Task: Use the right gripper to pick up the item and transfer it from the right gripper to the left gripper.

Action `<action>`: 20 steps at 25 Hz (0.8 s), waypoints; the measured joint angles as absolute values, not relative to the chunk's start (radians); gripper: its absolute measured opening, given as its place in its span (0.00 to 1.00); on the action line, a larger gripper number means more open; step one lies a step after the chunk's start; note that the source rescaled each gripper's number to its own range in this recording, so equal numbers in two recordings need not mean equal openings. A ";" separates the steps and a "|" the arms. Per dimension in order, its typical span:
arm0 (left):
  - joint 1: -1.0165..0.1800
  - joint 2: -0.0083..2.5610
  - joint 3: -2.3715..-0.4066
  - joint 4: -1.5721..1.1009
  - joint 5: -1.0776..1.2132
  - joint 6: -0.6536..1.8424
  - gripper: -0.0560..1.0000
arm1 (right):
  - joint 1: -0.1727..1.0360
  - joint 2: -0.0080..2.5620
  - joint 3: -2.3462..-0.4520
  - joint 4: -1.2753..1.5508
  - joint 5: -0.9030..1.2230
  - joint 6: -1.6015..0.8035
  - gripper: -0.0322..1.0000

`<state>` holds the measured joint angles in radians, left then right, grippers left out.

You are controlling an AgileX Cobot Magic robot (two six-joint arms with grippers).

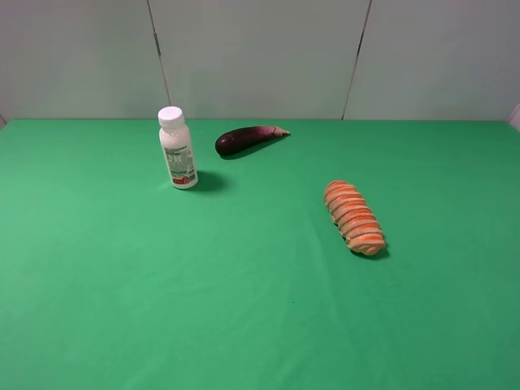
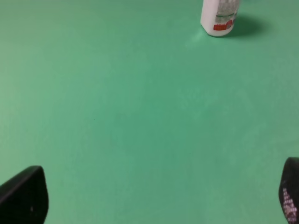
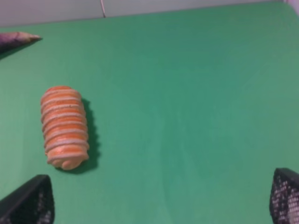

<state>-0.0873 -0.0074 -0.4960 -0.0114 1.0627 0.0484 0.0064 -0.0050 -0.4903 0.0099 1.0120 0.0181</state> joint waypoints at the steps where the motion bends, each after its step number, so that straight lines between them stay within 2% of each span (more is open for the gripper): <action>1: -0.087 -0.007 -0.496 -0.011 1.063 0.048 1.00 | 0.006 0.007 -0.494 0.010 1.017 0.015 1.00; 5: -0.087 -0.007 -0.496 -0.011 1.063 0.048 1.00 | 0.006 0.148 -0.547 0.010 1.019 0.011 1.00; 14: -0.087 -0.007 -0.496 -0.011 1.063 0.050 1.00 | 0.006 0.695 -0.673 0.017 0.948 0.016 1.00; 20: -0.087 -0.007 -0.496 -0.011 1.063 0.050 1.00 | 0.163 1.036 -0.769 0.019 0.837 0.033 1.00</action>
<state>-0.0873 -0.0074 -0.4960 -0.0114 1.0627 0.0495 0.1625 1.0358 -0.7685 0.0186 0.8369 0.0325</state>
